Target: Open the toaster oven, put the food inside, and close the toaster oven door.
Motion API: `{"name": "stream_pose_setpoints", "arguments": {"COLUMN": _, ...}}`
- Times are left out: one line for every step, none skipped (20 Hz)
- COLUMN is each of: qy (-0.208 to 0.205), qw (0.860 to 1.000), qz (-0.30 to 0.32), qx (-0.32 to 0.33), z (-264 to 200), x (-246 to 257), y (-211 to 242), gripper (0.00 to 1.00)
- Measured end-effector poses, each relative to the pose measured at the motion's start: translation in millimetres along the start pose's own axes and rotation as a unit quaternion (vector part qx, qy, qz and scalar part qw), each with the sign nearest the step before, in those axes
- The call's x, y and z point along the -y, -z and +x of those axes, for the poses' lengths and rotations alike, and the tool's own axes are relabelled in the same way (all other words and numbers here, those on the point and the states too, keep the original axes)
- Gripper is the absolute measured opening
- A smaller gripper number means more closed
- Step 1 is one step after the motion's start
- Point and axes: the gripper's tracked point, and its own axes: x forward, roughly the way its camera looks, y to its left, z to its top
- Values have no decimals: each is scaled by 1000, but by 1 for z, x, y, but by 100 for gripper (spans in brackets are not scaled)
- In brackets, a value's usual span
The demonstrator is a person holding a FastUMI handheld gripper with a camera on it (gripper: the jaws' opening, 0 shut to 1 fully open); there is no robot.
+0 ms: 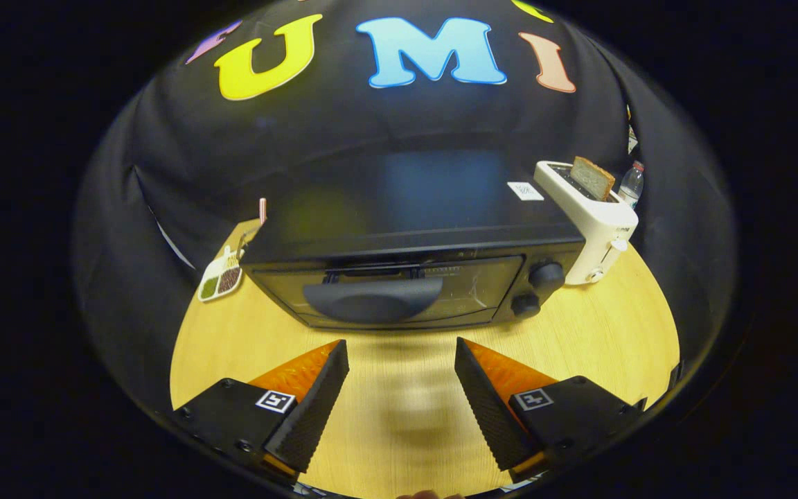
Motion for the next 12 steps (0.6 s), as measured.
{"name": "stream_pose_setpoints", "arguments": {"qy": -1, "qw": 1000, "qz": 5, "qx": 16, "z": -7, "x": 1, "y": -13, "gripper": 98}}
{"name": "stream_pose_setpoints", "arguments": {"qy": -4, "qw": 999, "qz": 10, "qx": 31, "z": -14, "x": 1, "y": -26, "gripper": 98}}
{"name": "stream_pose_setpoints", "arguments": {"qy": -9, "qw": 999, "qz": 11, "qx": 49, "z": -22, "x": 3, "y": -40, "gripper": 99}}
{"name": "stream_pose_setpoints", "arguments": {"qy": -11, "qw": 997, "qz": 5, "qx": 71, "z": -33, "x": 6, "y": -56, "gripper": 98}}
{"name": "stream_pose_setpoints", "arguments": {"qy": -9, "qw": 995, "qz": -8, "qx": 96, "z": -45, "x": 10, "y": -72, "gripper": 98}}
{"name": "stream_pose_setpoints", "arguments": {"qy": -6, "qw": 992, "qz": -25, "qx": 125, "z": -59, "x": 15, "y": -88, "gripper": 98}}
{"name": "stream_pose_setpoints", "arguments": {"qy": 0, "qw": 987, "qz": -44, "qx": 153, "z": -74, "x": 20, "y": -102, "gripper": 98}}
{"name": "stream_pose_setpoints", "arguments": {"qy": 6, "qw": 982, "qz": -62, "qx": 180, "z": -92, "x": 25, "y": -113, "gripper": 98}}
{"name": "stream_pose_setpoints", "arguments": {"qy": 11, "qw": 976, "qz": -76, "qx": 205, "z": -108, "x": 29, "y": -123, "gripper": 98}}
{"name": "stream_pose_setpoints", "arguments": {"qy": 15, "qw": 969, "qz": -87, "qx": 229, "z": -124, "x": 34, "y": -130, "gripper": 98}}
{"name": "stream_pose_setpoints", "arguments": {"qy": 19, "qw": 963, "qz": -92, "qx": 253, "z": -140, "x": 40, "y": -135, "gripper": 98}}
{"name": "stream_pose_setpoints", "arguments": {"qy": 22, "qw": 956, "qz": -92, "qx": 276, "z": -153, "x": 46, "y": -140, "gripper": 98}}
